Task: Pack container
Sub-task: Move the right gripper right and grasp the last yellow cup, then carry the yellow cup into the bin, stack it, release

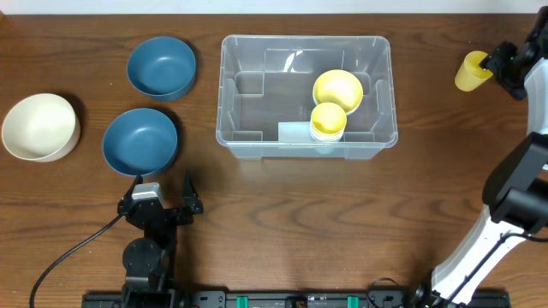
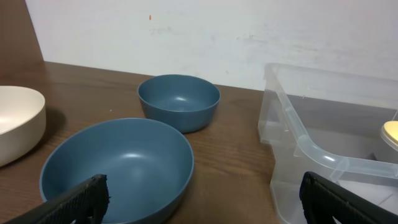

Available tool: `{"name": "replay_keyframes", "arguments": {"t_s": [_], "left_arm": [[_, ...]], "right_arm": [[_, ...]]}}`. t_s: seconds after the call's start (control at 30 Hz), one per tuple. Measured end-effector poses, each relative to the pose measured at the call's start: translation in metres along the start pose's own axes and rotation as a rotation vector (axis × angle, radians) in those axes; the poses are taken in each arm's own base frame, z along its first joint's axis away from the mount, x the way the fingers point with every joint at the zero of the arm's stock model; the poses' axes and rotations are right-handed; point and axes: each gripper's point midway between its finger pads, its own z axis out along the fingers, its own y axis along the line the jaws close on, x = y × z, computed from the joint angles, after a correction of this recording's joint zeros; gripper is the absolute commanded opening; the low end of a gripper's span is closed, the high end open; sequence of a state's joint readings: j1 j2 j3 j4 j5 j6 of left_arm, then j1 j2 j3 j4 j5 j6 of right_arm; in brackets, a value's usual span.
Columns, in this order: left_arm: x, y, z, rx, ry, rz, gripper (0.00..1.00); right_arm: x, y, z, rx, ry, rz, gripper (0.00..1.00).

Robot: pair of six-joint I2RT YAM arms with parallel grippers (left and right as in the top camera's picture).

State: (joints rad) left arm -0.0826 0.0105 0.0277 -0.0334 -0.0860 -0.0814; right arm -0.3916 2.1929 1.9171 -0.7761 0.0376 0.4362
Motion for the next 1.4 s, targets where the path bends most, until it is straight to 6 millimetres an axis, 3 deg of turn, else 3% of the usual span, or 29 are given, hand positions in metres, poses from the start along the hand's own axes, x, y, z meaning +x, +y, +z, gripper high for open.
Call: {"name": "replay_keyframes", "arguments": {"t_s": [0.1,0.2,0.37,0.47,0.77,0.93,1.0,1.1,1.23,1.33,1.4], "left_arm": [[0.0,0.0,0.0,0.0,0.0,0.0,0.98],[0.0,0.0,0.0,0.0,0.0,0.0,0.98],[0.0,0.0,0.0,0.0,0.0,0.0,0.98],[0.0,0.0,0.0,0.0,0.0,0.0,0.98],[0.0,0.0,0.0,0.0,0.0,0.0,0.98],[0.0,0.0,0.0,0.0,0.0,0.0,0.98],[0.0,0.0,0.0,0.0,0.0,0.0,0.98],[0.0,0.0,0.0,0.0,0.0,0.0,0.98],[0.0,0.0,0.0,0.0,0.0,0.0,0.98],[0.0,0.0,0.0,0.0,0.0,0.0,0.98],[0.0,0.0,0.0,0.0,0.0,0.0,0.98]], "right_arm": [[0.008,-0.003,0.019,0.012,0.027,-0.001,0.69],[0.018,-0.006,0.037,0.024,0.059,-0.01,0.47],[0.029,-0.01,0.055,0.036,0.09,-0.016,0.3],[0.027,-0.009,0.055,0.032,0.081,-0.025,0.03],[0.033,-0.008,0.052,0.019,0.113,-0.023,0.01],[0.045,0.002,0.034,-0.043,0.182,-0.024,0.01],[0.043,0.013,0.016,-0.099,0.181,-0.024,0.01],[0.031,0.04,-0.036,-0.216,0.14,-0.038,0.01],[0.022,0.09,-0.155,-0.415,0.017,-0.121,0.01],[0.046,0.124,-0.238,-0.54,-0.035,-0.23,0.01],[0.079,0.143,-0.28,-0.604,-0.021,-0.321,0.01]]}}
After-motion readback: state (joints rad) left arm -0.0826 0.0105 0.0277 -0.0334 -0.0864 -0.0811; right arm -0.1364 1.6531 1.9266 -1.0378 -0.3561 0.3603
